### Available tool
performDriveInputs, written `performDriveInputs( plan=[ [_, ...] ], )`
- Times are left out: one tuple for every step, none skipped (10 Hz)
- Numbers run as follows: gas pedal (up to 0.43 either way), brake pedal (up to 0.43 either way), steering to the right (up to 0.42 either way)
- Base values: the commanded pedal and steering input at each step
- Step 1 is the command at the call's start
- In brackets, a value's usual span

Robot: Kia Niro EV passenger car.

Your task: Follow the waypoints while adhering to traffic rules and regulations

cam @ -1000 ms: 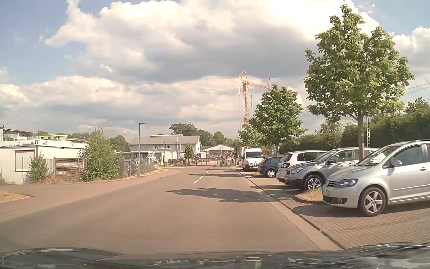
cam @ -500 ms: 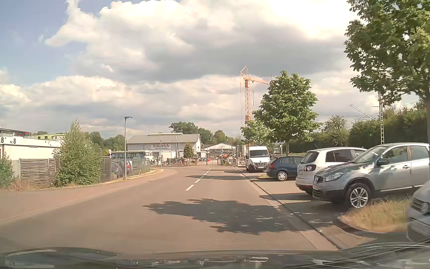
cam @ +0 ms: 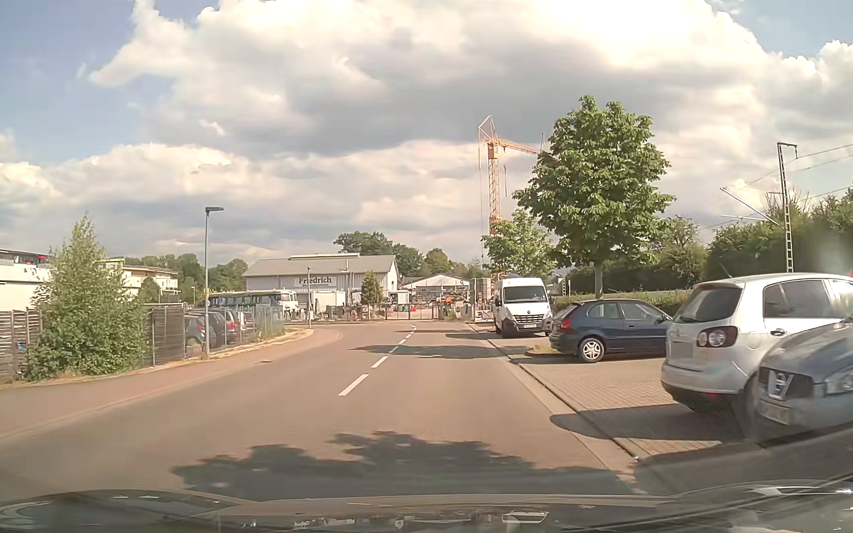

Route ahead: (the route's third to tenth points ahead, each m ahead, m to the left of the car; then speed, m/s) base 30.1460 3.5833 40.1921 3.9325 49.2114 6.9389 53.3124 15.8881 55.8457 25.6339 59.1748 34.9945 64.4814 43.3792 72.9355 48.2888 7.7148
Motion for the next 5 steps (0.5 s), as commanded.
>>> performDriveInputs(
  plan=[
    [0.098, 0.000, -0.002],
    [0.098, 0.000, -0.002],
    [0.098, 0.000, -0.003],
    [0.098, 0.000, -0.002],
    [0.098, 0.000, -0.002]
  ],
)
